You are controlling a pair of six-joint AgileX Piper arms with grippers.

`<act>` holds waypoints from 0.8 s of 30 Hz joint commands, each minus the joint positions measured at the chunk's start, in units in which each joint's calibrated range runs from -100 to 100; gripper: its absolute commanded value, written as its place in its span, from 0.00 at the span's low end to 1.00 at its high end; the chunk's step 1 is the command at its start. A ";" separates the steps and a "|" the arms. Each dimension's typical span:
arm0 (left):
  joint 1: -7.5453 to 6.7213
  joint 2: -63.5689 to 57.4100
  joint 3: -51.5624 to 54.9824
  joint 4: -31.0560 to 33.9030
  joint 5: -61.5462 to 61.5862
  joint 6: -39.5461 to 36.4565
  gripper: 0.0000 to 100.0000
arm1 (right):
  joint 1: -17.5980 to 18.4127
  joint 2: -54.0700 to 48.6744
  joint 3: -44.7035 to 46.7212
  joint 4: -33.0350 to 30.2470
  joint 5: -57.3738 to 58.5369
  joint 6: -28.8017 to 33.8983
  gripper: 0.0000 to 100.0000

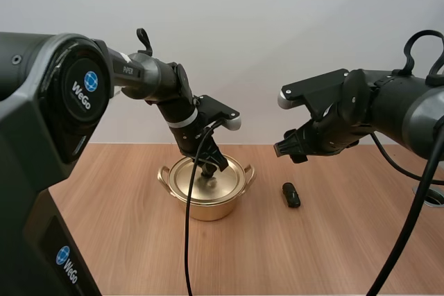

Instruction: Open the pot, put the car inside, and close it

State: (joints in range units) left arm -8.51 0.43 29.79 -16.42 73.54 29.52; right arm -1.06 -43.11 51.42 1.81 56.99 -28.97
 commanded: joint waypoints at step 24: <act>0.07 -17.92 -21.25 4.85 19.61 -5.45 0.00 | -0.02 26.56 -5.24 0.06 -2.38 0.07 1.00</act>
State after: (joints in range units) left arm -8.44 -14.58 12.06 -14.10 92.90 25.46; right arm -1.06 -25.72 49.91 1.91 53.34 -28.97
